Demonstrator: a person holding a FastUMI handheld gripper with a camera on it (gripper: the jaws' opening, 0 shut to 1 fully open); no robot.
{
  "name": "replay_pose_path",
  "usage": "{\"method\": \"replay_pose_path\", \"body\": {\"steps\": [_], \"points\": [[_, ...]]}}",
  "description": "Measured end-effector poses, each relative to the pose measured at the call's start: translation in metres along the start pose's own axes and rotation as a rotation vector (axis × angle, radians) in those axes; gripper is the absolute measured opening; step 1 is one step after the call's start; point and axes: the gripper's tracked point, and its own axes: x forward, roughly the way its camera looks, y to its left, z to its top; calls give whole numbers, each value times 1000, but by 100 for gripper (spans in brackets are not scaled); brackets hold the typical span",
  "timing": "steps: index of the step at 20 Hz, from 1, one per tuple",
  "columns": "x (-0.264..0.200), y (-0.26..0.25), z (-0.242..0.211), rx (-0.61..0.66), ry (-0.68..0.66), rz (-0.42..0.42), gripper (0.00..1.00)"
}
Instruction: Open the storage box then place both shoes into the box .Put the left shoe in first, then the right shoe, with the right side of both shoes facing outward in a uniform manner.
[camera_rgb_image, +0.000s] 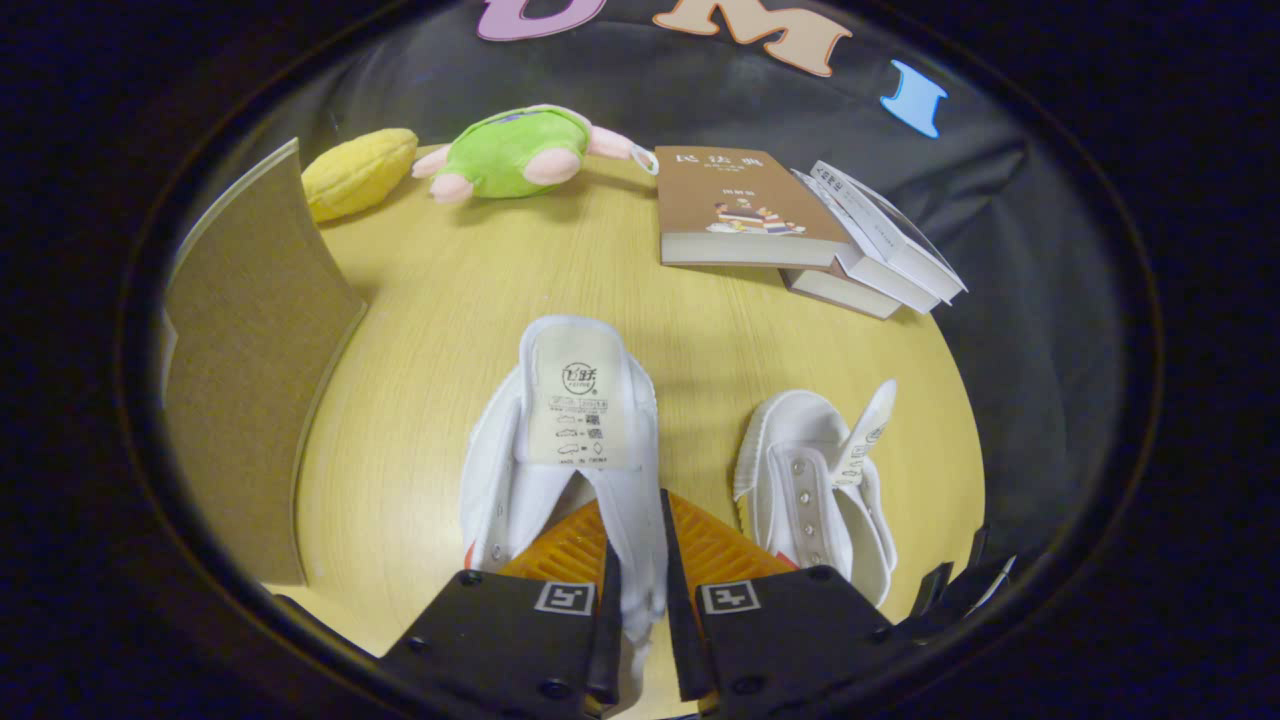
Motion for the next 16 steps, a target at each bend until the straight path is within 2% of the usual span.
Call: {"method": "replay_pose_path", "body": {"steps": [2, 3, 5, 8, 11, 16], "points": [[7, 4, -2, 30, -3, 33, 25], [0, 4, -1, 40, -13, 42, 17], [0, 2, 2, 34, -25, 40, 17], [0, 3, 2, 47, -41, 31, 15], [-3, 2, 4, 73, -55, 13, 8], [-17, 0, 9, 122, -84, -21, 6]]}}
